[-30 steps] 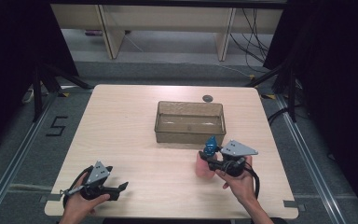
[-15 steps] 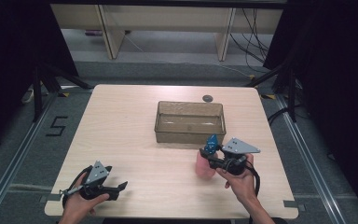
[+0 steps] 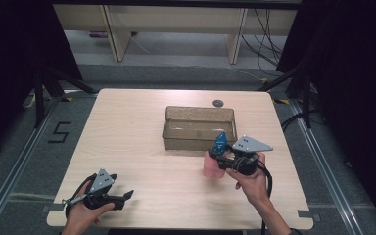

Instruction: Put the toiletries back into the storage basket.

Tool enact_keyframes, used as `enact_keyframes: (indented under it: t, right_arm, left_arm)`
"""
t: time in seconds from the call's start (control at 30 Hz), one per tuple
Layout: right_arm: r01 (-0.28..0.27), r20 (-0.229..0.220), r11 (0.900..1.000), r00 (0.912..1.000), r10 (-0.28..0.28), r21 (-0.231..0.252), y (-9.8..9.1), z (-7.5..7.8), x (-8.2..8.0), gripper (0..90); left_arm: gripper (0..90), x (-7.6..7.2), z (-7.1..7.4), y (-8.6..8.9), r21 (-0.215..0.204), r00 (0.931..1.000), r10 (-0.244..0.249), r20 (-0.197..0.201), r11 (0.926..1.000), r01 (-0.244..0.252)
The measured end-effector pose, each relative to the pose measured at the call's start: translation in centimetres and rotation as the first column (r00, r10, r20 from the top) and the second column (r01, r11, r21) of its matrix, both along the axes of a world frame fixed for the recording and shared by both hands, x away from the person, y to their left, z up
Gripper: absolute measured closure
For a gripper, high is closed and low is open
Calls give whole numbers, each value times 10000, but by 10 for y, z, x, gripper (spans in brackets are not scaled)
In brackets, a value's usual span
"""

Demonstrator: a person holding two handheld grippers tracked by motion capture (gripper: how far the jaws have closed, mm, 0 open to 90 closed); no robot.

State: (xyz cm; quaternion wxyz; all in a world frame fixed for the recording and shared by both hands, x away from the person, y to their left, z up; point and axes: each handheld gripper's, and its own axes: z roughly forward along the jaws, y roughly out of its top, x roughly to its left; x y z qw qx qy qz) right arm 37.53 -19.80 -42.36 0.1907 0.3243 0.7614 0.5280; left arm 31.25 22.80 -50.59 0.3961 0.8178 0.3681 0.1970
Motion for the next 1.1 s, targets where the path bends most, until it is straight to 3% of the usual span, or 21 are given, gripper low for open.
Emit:
enact_keyframes:
  t: [0.07,0.13,0.27,0.3,0.33,0.37,0.4,0.47,0.53,0.57,0.6,0.63,0.7,0.73,0.77,0.97,1.07,1.1]
  right_arm:
    - [-154,-11,9999,9999,154,34,2,4,2,534]
    - [-141,40,9998,9999,142,-103,4,9,4,534]
    - [-277,235,9995,9993,281,-178,6,15,7,534]
    - [-140,49,9999,9999,140,-52,8,16,5,534]
    - [-389,100,9992,9992,389,27,9,19,8,534]
    - [-229,-29,9997,9997,229,-18,8,21,8,534]
    - [-186,126,9998,9997,185,30,9,22,9,534]
    - [-289,154,9995,9995,290,-105,9,26,11,534]
    - [-344,170,9994,9993,343,66,10,26,12,534]
    - [-288,277,9995,9992,292,-146,10,29,13,534]
    - [-350,110,9994,9993,351,-86,11,33,15,534]
    - [-350,110,9994,9993,351,-86,11,33,15,534]
    - [-346,255,9993,9991,349,-134,12,35,18,534]
    - [-298,50,9995,9995,299,-52,13,37,19,534]
    - [-281,394,9996,9988,284,-70,13,37,22,534]
    - [-323,139,9995,9994,323,-9,16,45,27,534]
    - [-318,388,9994,9987,322,-130,16,45,30,534]
    - [-273,247,9996,9993,276,-117,16,46,30,534]
  left_arm:
    - [162,1,-1,0,-202,10000,1,91,9998,1]
    - [162,0,1,1,-24,10000,-41,84,10000,41]
    - [162,0,0,1,-170,10000,45,70,9998,-44]
    - [162,0,-1,-1,-341,9999,98,79,9994,-95]
    - [162,2,1,2,192,9996,-151,256,9997,146]
    - [162,2,1,2,192,9996,-151,256,9997,146]
    - [162,0,0,0,-71,10000,8,8,10000,-8]
    - [162,2,0,1,-3,9997,-53,221,10000,54]
    - [162,0,0,0,-126,10000,70,34,9999,-70]
    - [162,0,0,0,-24,9999,87,121,10000,-87]
    - [162,1,0,1,58,9999,33,141,10000,-34]
    - [162,0,0,1,-40,10000,40,63,10000,-39]
    - [162,2,1,2,177,9996,-133,246,9998,128]
    - [162,-1,1,1,-30,10000,8,3,10000,-8]
    - [162,-1,0,0,-89,10000,57,-11,9999,-57]
    - [162,0,1,1,-8,9999,70,105,10000,-69]
    - [162,-1,1,0,-48,10000,67,29,10000,-67]
    - [163,-1,1,0,-58,10000,85,35,9999,-85]
